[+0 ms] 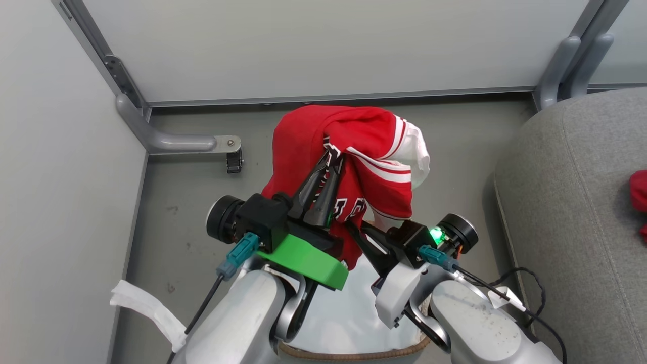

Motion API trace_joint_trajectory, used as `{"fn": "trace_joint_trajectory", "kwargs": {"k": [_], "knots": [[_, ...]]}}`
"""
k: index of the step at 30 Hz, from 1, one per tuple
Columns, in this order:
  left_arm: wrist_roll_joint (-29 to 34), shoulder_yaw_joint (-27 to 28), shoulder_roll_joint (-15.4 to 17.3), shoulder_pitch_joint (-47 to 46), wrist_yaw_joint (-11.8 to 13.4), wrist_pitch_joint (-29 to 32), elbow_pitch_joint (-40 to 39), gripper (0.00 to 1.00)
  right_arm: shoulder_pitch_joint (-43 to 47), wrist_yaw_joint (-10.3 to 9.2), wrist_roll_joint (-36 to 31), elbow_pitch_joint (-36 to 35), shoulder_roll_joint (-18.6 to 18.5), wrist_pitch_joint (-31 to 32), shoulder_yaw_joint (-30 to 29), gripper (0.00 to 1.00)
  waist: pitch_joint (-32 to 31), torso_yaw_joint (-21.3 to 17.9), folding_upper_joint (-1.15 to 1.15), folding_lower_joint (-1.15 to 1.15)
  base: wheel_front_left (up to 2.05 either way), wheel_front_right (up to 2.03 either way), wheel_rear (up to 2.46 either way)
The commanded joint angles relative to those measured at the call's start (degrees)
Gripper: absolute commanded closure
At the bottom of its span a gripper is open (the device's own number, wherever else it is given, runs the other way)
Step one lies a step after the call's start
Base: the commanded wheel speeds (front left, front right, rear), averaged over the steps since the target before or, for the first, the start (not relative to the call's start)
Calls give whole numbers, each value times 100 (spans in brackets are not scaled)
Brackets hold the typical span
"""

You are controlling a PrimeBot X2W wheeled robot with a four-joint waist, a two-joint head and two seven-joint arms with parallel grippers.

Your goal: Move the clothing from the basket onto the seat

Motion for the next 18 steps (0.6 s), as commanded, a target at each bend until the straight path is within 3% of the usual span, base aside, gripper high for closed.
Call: {"fn": "trace_joint_trajectory", "kwargs": {"k": [1, 13, 15, 18], "knots": [[-8, 26, 18, -78, 39, -2, 9, 100, -36, -6, 37, 23, -26, -9, 2, 100, 6, -28, 0, 0, 0, 0, 0], [52, 134, 19, -102, 54, -3, -45, 100, -63, -6, 145, 41, -24, -9, 43, 100, 37, -211, 0, 0, 0, 0, 0], [34, 135, 20, -66, 33, -1, -18, 0, -58, -6, 152, -3, -23, -9, 27, 100, 51, -249, 0, 0, 0, 0, 0], [80, 186, 20, -53, -5, -1, 0, 0, -24, -6, 179, -94, -22, -9, 33, 100, 61, -382, 0, 0, 0, 0, 0]]}}
